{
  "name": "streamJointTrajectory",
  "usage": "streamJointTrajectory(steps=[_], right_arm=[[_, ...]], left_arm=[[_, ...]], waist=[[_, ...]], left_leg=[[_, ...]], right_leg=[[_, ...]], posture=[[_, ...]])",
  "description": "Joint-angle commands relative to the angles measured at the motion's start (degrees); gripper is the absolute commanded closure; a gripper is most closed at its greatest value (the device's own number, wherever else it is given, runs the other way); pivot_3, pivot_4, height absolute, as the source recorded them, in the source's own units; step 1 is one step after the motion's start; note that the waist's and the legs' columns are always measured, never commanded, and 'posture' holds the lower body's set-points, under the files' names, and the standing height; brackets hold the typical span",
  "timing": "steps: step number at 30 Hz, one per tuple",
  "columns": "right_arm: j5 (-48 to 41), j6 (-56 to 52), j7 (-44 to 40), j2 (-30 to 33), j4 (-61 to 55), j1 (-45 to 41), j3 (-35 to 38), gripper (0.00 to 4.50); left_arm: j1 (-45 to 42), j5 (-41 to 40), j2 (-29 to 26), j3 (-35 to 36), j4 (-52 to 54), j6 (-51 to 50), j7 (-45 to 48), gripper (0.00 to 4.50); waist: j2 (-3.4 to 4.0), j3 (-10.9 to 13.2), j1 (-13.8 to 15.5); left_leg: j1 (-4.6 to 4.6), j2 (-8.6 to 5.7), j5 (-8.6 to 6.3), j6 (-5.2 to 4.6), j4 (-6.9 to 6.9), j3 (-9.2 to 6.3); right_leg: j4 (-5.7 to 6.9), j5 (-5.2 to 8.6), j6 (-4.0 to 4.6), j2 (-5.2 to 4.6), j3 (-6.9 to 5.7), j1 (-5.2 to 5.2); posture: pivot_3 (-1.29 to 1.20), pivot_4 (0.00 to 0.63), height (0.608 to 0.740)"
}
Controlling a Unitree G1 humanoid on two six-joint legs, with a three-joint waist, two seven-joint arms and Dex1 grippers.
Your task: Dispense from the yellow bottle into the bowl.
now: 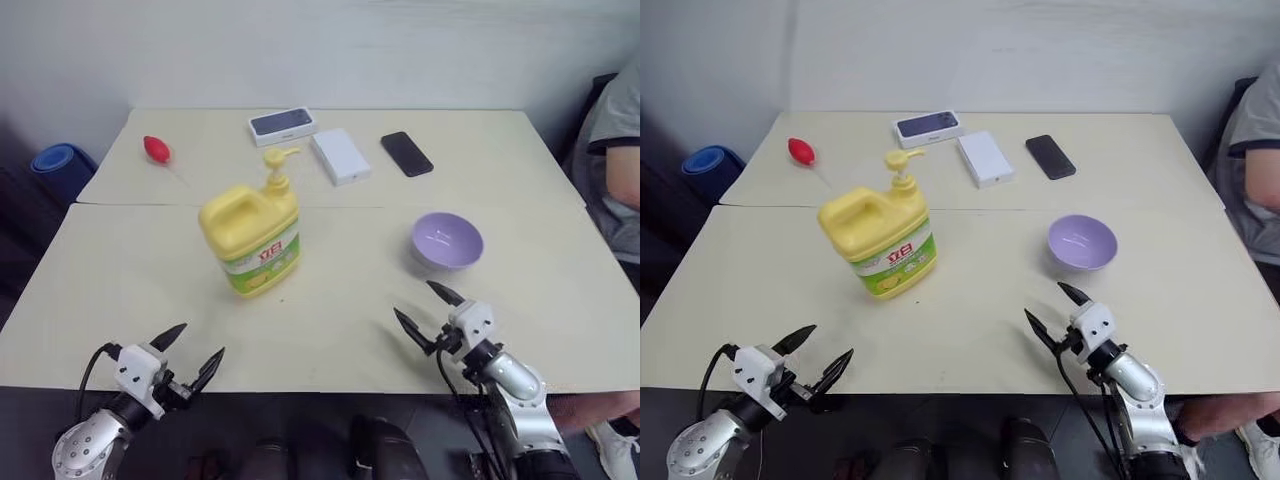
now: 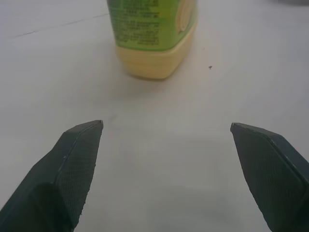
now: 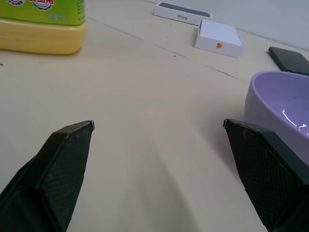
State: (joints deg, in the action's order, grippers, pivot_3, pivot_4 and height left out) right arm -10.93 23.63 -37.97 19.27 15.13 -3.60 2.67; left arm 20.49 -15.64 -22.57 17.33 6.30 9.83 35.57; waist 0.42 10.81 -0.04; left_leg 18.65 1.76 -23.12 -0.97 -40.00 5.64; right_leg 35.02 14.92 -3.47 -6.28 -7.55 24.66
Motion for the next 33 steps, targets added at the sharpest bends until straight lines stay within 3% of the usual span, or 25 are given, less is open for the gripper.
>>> streamJointTrajectory(steps=[1, 5, 7, 13, 16, 21, 26, 33], right_arm=[[-1.0, 1.1, -0.4, 0.1, -0.8, 0.7, 0.5, 0.00], [-5.9, -1.8, -3.7, 3.2, -7.8, 2.5, 2.6, 0.00], [-9.8, -4.7, -5.8, 6.4, -12.1, 3.6, 4.9, 0.00], [-18.5, -11.4, -16.7, 18.4, -11.7, 2.0, 11.7, 0.00], [-17.6, -11.6, -24.0, 22.5, -2.9, -4.4, 11.0, 0.00], [-13.2, -15.0, -31.8, 23.4, 12.4, -20.0, 5.5, 0.00], [-7.6, -23.9, -32.1, 19.8, 21.0, -33.3, -1.2, 0.00], [1.7, -21.8, -26.9, 15.3, 33.2, -42.6, -6.0, 0.00]], left_arm=[[-0.1, -0.9, -0.8, 0.4, 1.8, -0.1, -0.1, 0.02], [-0.8, -10.9, -3.4, 3.1, 7.5, -8.2, 3.1, 0.02], [-1.4, -22.1, -7.9, 6.3, 11.4, -15.0, 8.6, 0.02], [-9.8, -39.9, -23.6, 10.9, 17.2, -30.3, 18.1, 0.02], [-18.2, -42.7, -27.7, 9.6, 15.1, -34.2, 20.3, 0.02], [-29.2, -41.1, -28.5, 5.9, 10.2, -36.8, 22.3, 0.02], [-35.7, -40.8, -25.9, 4.1, 9.8, -37.5, 20.6, 0.02], [-36.6, -40.8, -24.4, 2.8, 14.1, -39.2, 18.9, 0.02]], waist=[[0.00, 0.0, 0.0], [0.00, 0.0, -0.1], [0.00, 0.0, -0.1], [0.06, 0.0, 0.1], [0.09, 0.1, -0.2], [0.17, 0.1, -0.9], [0.18, 0.1, -1.6], [0.16, 0.1, -1.5]], left_leg=[[0.01, 0.00, 0.00, -0.01, -0.01, -0.01], [0.02, -0.02, -0.02, -0.05, -0.03, 0.00], [0.02, 0.00, -0.02, -0.04, -0.05, -0.03], [-0.08, -0.04, 0.02, 0.00, -0.08, -0.13], [-0.11, -0.05, 0.03, 0.03, -0.08, -0.10], [-0.12, 0.08, 0.12, 0.17, -0.04, 0.07], [-0.01, 0.15, 0.17, 0.28, -0.05, 0.11], [0.69, -0.03, 0.24, 0.22, -0.36, -0.05]], right_leg=[[0.00, -0.01, -0.01, -0.01, -0.01, -0.02], [-0.01, -0.02, -0.04, -0.04, 0.01, -0.03], [-0.02, -0.02, -0.04, -0.05, 0.01, -0.02], [-0.04, -0.01, -0.01, -0.09, -0.02, -0.17], [-0.01, -0.01, -0.02, -0.04, -0.02, -0.18], [0.12, -0.01, -0.02, 0.47, 0.04, -0.14], [0.20, -0.01, -0.02, 0.62, 0.13, 0.01], [0.31, -0.08, -0.13, 0.55, 0.07, 0.51]], posture=[[0.00, 0.150, 0.740], [0.00, 0.150, 0.740], [0.00, 0.150, 0.740], [0.00, 0.150, 0.740], [0.00, 0.150, 0.740], [0.00, 0.150, 0.740], [0.00, 0.150, 0.740], [0.00, 0.150, 0.740]])
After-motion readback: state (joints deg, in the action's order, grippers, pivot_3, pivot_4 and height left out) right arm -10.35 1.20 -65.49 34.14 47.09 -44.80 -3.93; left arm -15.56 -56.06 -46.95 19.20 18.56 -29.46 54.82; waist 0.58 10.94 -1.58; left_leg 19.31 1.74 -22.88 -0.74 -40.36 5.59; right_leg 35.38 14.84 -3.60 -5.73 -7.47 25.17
